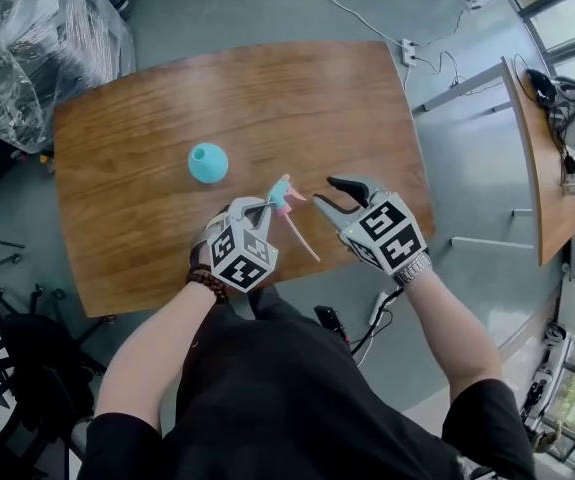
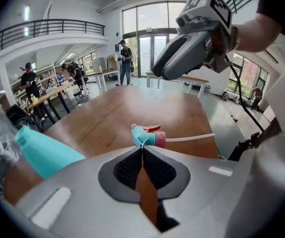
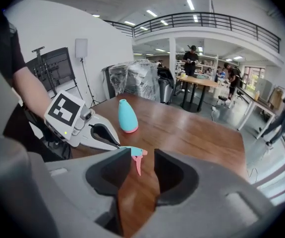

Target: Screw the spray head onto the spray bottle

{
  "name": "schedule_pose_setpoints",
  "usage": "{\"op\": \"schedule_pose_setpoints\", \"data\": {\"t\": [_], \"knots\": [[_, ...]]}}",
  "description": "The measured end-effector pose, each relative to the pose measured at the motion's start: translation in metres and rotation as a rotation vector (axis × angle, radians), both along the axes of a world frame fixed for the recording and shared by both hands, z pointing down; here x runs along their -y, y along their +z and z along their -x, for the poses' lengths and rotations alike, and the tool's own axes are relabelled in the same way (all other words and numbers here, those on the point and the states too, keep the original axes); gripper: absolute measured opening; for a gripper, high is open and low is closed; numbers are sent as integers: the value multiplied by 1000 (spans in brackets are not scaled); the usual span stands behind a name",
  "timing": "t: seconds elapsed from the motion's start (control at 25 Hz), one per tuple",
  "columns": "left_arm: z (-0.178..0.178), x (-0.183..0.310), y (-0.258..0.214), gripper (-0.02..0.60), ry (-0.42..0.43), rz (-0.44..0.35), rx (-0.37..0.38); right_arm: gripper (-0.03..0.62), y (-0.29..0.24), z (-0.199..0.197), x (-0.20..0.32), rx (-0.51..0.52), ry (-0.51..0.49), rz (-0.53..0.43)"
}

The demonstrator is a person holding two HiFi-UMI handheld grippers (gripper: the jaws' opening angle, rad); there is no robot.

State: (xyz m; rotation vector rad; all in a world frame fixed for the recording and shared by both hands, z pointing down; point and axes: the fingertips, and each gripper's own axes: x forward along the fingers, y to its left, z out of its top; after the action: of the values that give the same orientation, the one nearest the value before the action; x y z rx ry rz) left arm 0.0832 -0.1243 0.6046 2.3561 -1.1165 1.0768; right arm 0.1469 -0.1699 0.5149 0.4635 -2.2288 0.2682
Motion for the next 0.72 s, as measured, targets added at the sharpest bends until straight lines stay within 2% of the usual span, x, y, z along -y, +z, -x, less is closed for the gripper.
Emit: {"op": "schedule_pose_setpoints", "data": {"t": [0.2,0.36,0.44,0.56,0.72], "knots": [[0,-8,-27,26,109,-73,51,135,-24,15,-8,-25,-239,-32],[2,-16,-47,25,190,-140,100,135,-30,21,-22,-60,-353,79],[1,-21,-59,25,240,-179,115,135,-38,29,-36,-86,-494,63],[-2,-29,-77,26,329,-248,129,147,-48,40,-52,-115,-695,12],[-6,-40,-101,25,457,-379,169,187,-55,47,-69,-143,-833,58]]}}
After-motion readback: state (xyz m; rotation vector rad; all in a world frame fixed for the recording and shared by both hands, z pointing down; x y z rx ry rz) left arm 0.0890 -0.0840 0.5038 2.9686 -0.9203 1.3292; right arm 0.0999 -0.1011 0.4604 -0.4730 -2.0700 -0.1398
